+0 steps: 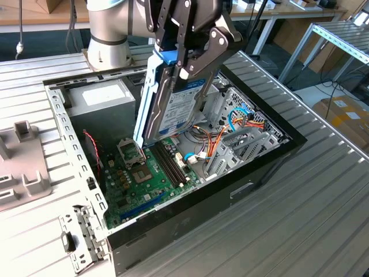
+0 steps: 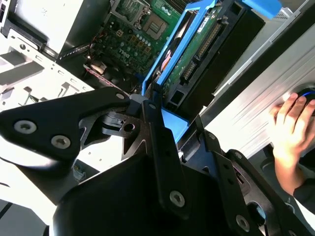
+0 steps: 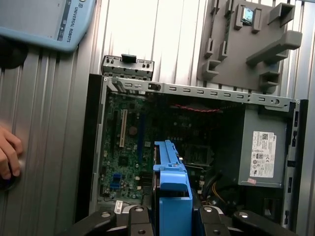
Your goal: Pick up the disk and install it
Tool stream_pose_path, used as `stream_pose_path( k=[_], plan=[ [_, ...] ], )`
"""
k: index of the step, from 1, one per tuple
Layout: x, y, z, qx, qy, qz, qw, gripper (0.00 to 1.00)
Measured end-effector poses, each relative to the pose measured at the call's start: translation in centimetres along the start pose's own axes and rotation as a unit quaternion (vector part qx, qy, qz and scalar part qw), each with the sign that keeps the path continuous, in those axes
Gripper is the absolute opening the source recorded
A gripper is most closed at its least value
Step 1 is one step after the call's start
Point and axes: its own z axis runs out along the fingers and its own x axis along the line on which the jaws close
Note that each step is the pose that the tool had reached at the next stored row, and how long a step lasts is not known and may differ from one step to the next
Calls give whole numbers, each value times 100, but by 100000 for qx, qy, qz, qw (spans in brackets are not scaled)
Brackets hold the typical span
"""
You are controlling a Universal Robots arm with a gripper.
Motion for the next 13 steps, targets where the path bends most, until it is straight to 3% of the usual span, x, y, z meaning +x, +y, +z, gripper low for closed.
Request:
stream_pose_path(
  k=[13],
  plan=[
    [27, -127, 5, -85, 31, -1238, 99992, 37]
  ],
)
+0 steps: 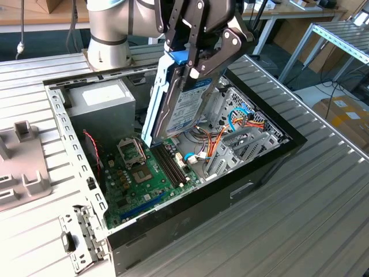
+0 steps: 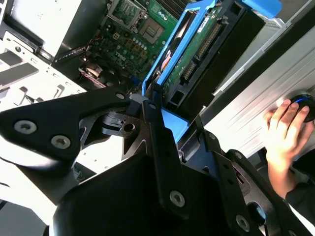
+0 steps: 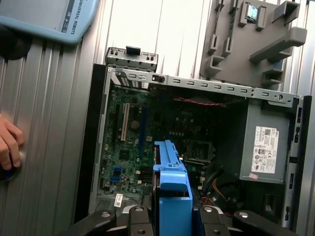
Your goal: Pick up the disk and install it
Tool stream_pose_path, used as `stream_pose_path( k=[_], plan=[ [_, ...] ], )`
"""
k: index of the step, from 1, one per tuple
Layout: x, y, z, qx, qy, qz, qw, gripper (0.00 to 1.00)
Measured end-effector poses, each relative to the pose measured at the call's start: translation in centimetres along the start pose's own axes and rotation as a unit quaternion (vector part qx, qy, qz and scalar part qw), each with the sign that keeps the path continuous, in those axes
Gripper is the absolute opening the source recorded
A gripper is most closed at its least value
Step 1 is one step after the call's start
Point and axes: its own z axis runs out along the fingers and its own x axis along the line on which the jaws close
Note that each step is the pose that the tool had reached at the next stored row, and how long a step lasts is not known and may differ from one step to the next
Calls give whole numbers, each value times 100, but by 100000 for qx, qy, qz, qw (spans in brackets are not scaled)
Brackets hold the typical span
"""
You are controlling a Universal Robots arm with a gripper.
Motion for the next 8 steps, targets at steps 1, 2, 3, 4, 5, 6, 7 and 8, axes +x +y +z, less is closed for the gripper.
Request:
stream_pose_path(
  k=[1, 2, 3, 4, 5, 6, 7, 8],
  plan=[
    [3, -8, 0, -2, 0, -79, 100000, 37],
    [7, -16, 2, -4, -9, -168, 100000, 37],
    [10, -23, 2, -10, -5, -236, 100000, 37],
    [14, -34, 2, -18, 0, -338, 99999, 37],
    [19, -45, 2, -23, -1, -463, 99999, 37],
    [22, -54, 3, -30, 0, -561, 99998, 37],
    [25, -59, 3, -32, 2, -621, 99998, 37],
    [27, -65, 3, -39, 3, -681, 99998, 37]
  ],
)
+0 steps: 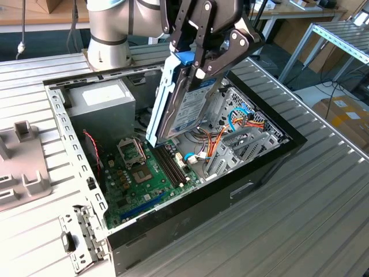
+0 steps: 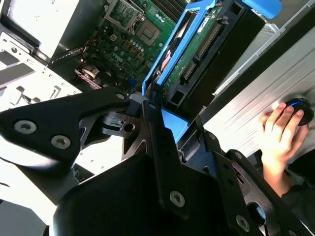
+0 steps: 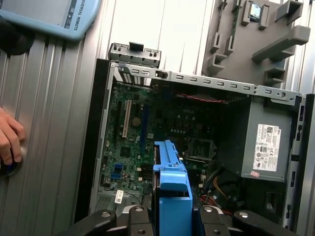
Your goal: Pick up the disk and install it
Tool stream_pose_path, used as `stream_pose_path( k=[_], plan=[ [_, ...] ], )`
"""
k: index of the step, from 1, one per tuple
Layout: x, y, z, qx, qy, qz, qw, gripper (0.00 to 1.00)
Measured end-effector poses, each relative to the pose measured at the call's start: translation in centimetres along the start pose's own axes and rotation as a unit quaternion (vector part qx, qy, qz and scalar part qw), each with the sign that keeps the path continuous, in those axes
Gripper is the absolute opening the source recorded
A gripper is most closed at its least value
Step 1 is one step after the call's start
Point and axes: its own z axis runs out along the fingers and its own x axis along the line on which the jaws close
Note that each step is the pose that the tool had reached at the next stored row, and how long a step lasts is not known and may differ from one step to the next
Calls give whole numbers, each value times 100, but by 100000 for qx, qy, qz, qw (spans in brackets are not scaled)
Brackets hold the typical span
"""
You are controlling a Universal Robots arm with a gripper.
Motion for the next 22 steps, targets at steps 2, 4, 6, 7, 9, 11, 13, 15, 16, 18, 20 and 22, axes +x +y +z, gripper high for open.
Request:
stream_pose_path(
  k=[2, 4, 6, 7, 9, 11, 13, 15, 16, 18, 20, 22],
  plan=[
    [6, -13, 0, -8, 2, -141, 100000, 37],
    [13, -30, 1, -19, 5, -325, 99999, 37],
    [19, -43, 1, -30, 11, -494, 99999, 37],
    [22, -48, 2, -35, 11, -554, 99998, 37],
    [29, -62, 2, -46, 15, -726, 99997, 37],
    [39, -78, 2, -59, 19, -916, 99996, 37],
    [50, -96, 3, -71, 22, -1118, 99994, 37],
    [57, -106, 3, -77, 21, -1232, 99992, 37],
    [61, -111, 3, -83, 24, -1293, 99992, 37],
    [69, -123, 4, -90, 24, -1428, 99990, 37],
    [80, -137, 4, -102, 29, -1596, 99987, 37],
    [88, -150, 5, -110, 32, -1731, 99985, 37]
  ],
)
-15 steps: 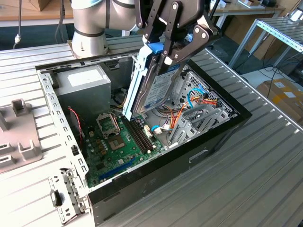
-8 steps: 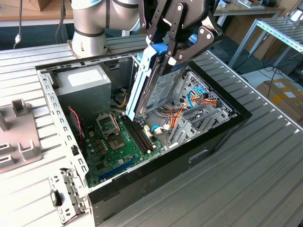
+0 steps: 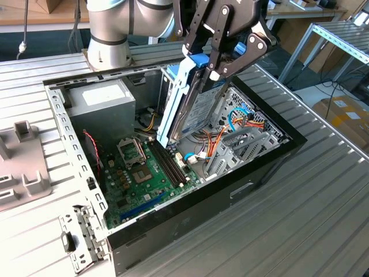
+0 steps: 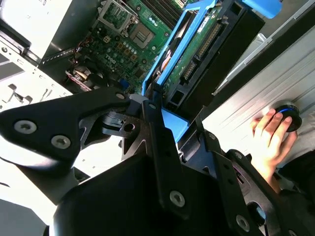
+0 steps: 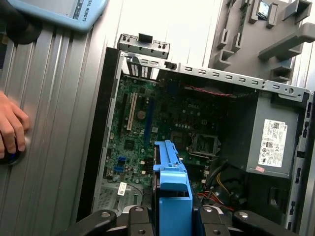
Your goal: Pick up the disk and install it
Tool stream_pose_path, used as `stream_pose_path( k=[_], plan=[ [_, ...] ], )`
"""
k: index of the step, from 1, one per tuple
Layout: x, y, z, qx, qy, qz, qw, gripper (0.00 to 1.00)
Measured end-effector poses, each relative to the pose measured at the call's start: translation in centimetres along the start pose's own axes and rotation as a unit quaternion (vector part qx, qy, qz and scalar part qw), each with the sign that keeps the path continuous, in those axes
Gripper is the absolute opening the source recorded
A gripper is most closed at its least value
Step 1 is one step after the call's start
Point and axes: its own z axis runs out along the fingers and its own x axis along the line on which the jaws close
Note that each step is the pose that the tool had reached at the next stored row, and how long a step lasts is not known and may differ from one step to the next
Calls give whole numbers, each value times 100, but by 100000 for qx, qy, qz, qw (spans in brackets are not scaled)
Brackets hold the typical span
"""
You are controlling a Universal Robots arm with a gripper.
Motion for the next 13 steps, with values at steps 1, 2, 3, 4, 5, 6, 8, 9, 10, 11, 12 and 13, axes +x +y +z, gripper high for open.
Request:
stream_pose_path(
  k=[1, 2, 3, 4, 5, 6, 8, 9, 10, 11, 12, 13],
  plan=[
    [4, -5, 0, -4, 3, -56, 100000, 37],
    [10, -14, 0, -10, 1, -138, 100000, 37],
    [14, -18, 1, -13, 2, -181, 100000, 37],
    [18, -23, 1, -14, 1, -227, 100000, 37],
    [27, -34, 1, -24, 6, -341, 99999, 37],
    [35, -44, 1, -29, 6, -447, 99999, 37],
    [44, -54, 2, -34, 5, -553, 99998, 37],
    [48, -59, 2, -40, 7, -604, 99998, 37],
    [51, -63, 2, -44, 9, -649, 99998, 37],
    [56, -67, 2, -47, 10, -702, 99998, 37],
    [60, -71, 2, -47, 8, -750, 99997, 37],
    [66, -77, 2, -53, 13, -818, 99997, 37]
  ],
)
